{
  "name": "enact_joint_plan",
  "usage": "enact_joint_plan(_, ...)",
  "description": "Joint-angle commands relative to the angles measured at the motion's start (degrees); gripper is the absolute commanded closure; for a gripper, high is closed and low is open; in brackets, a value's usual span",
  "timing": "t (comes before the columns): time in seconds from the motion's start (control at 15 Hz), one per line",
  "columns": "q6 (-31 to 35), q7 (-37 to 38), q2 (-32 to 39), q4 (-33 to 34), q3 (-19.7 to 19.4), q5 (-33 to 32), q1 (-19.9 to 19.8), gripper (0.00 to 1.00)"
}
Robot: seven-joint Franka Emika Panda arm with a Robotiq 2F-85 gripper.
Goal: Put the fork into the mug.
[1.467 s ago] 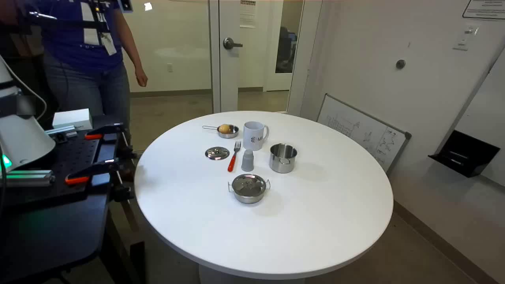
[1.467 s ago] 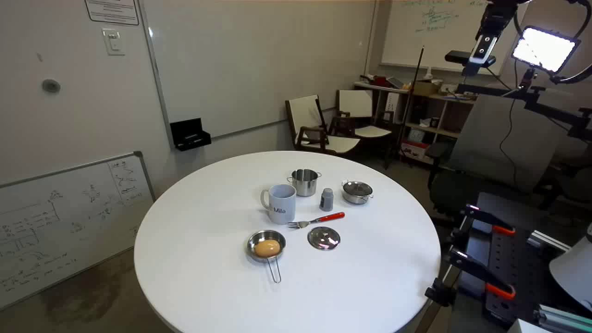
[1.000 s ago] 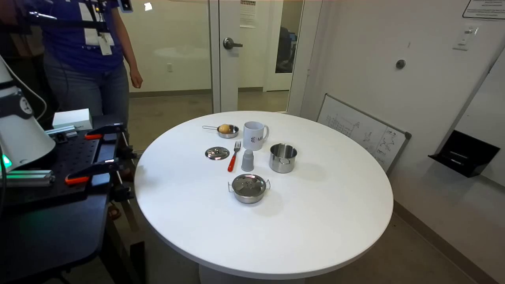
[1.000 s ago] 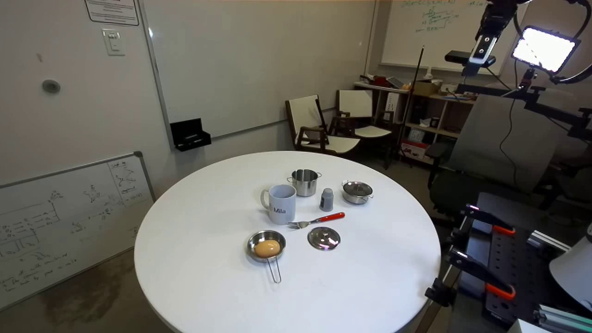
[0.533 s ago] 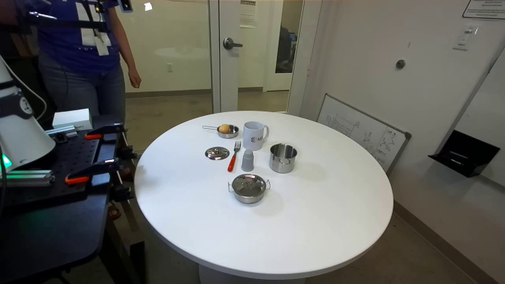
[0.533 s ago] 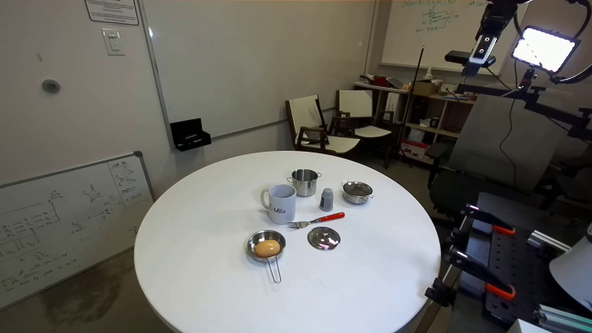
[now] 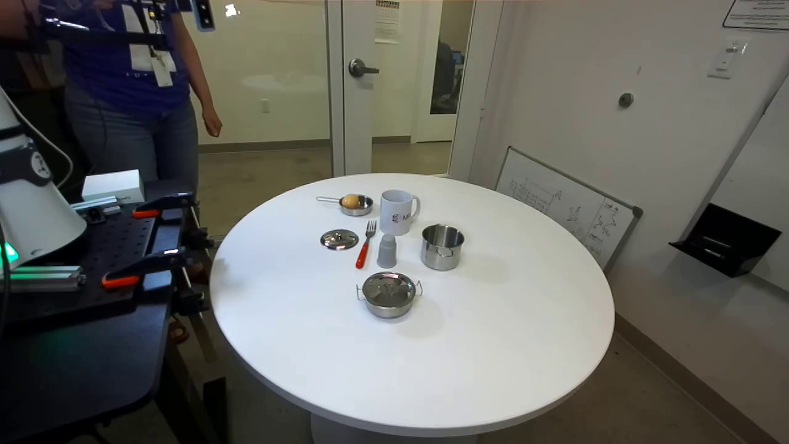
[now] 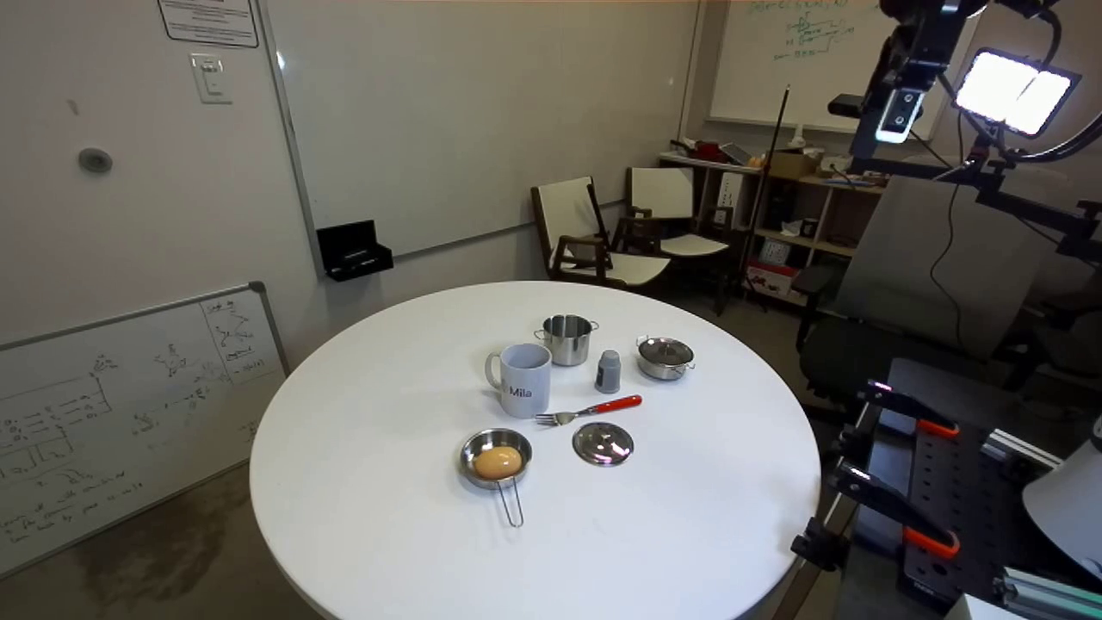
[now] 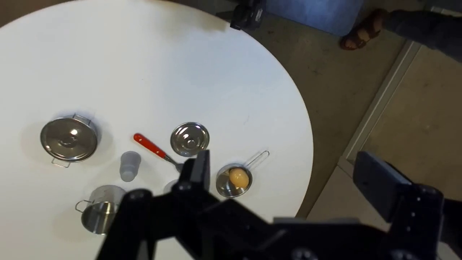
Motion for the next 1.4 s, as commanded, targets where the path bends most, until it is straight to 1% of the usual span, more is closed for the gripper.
enact_joint_plan(0.0,3.5,-5.63,7.18,1.03,1.19,-1.21,3.7,0.0)
enact_joint_plan(0.13,7.78,-6.68,12.04,1.32,2.61,-2.07,4.93,0.0)
enact_joint_plan(0.33,16.36,-4.96,20.12,1.74,5.7,-5.95,4.59,0.0)
enact_joint_plan(0.53,23.56,-4.98,28.75,3.45,7.45,-8.43,4.8,0.0)
enact_joint_plan(0.67,26.96,-6.27,34.63,5.16,7.5,-7.23,5.85,0.0)
enact_joint_plan(0.73,27.68,-7.07,37.01,6.18,7.22,-5.61,6.4,0.0)
enact_joint_plan(0.8,27.57,-6.97,38.67,7.13,7.54,-5.38,6.27,0.0)
enact_joint_plan(0.87,26.64,-5.49,32.92,3.46,8.11,-6.46,5.23,0.0)
enact_joint_plan(1.0,26.82,-5.49,35.13,4.28,8.42,-6.41,5.05,0.0)
enact_joint_plan(1.2,26.76,-5.47,34.33,4.19,8.33,-6.44,4.97,0.0)
enact_joint_plan(1.27,25.51,-2.53,36.15,5.08,9.28,-9.07,3.84,0.0)
enact_joint_plan(1.33,25.93,-2.63,37.79,5.52,9.33,-9.35,3.83,0.0)
